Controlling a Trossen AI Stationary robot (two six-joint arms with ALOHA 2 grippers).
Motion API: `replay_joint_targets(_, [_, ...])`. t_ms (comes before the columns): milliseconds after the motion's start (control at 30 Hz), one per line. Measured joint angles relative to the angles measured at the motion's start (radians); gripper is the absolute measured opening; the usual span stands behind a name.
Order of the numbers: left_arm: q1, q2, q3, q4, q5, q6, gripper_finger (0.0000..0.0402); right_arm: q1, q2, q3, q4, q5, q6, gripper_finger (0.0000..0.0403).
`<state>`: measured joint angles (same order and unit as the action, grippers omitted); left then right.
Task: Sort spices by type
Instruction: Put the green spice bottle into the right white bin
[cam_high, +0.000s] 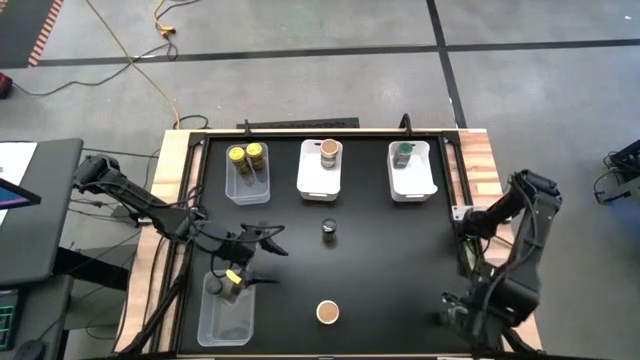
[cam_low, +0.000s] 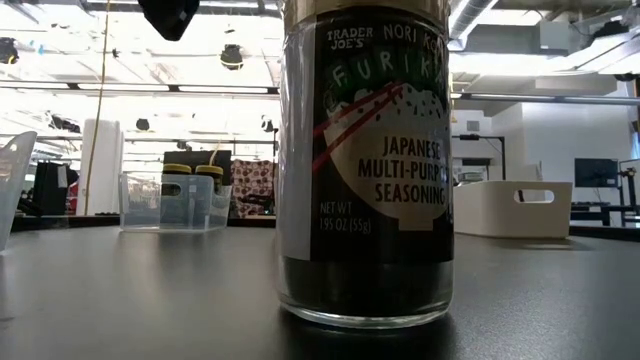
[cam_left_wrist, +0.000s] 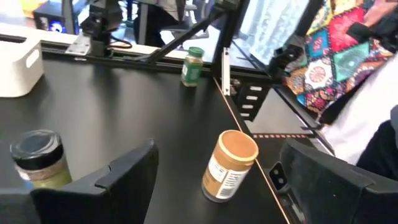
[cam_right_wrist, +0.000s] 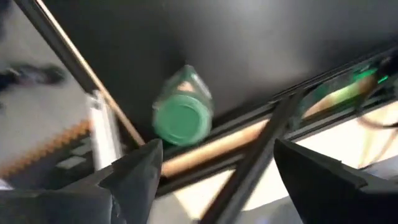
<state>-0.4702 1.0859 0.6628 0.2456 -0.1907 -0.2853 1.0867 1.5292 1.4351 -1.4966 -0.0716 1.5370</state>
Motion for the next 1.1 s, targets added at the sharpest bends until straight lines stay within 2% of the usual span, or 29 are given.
replay_joint_targets(200, [0.000, 0.000, 0.000, -0.001, -0.024, -0.028, 0.0320, 0.077, 0.035, 0.000, -0.002, 0.057, -0.309, 0.0340])
replay_joint_targets(333, [0.000, 0.000, 0.000, -0.001, -0.028, -0.030, 0.0320, 0.101, 0.079, 0.000, 0.020, 0.074, -0.409, 0.0340])
replay_joint_targets(733, [0.000, 0.000, 0.000, -0.002, -0.043, -0.060, 0.0320, 0.095, 0.162, -0.001, 0.133, 0.104, -0.449, 0.0340])
replay_joint_targets(1100, [0.000, 0.000, 0.000, -0.001, -0.059, -0.079, 0.0320, 0.089, 0.180, 0.000, 0.125, 0.125, -0.445, 0.0340])
